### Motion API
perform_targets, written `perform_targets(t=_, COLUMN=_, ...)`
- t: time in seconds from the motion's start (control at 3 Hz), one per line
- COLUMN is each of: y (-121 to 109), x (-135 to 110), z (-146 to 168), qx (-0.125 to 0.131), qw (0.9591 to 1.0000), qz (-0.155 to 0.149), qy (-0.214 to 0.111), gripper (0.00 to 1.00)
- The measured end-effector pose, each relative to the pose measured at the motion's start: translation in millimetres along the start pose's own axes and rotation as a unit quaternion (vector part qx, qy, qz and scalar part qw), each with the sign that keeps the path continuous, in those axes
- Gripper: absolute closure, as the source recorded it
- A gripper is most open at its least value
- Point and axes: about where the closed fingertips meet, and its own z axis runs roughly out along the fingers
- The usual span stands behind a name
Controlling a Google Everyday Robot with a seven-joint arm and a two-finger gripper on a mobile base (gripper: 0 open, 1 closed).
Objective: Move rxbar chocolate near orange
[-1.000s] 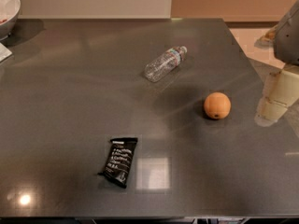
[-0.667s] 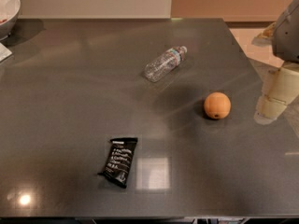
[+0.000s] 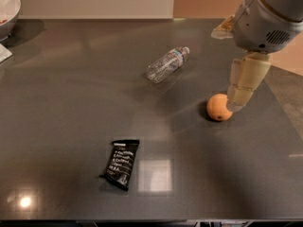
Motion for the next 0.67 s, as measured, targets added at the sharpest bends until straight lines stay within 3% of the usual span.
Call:
perform_targets(t=0.33, y=-7.5, x=-43.6, z=26.2, qx=-0.024, qw=0.9965, qz=-0.074, qy=-0.028, gripper=0.0)
perform_targets(t=0.67, y=-2.8, x=-80.2, z=50.2, qx=-0.044, qw=0.9875, qz=-0.145, qy=-0.044, gripper=0.0)
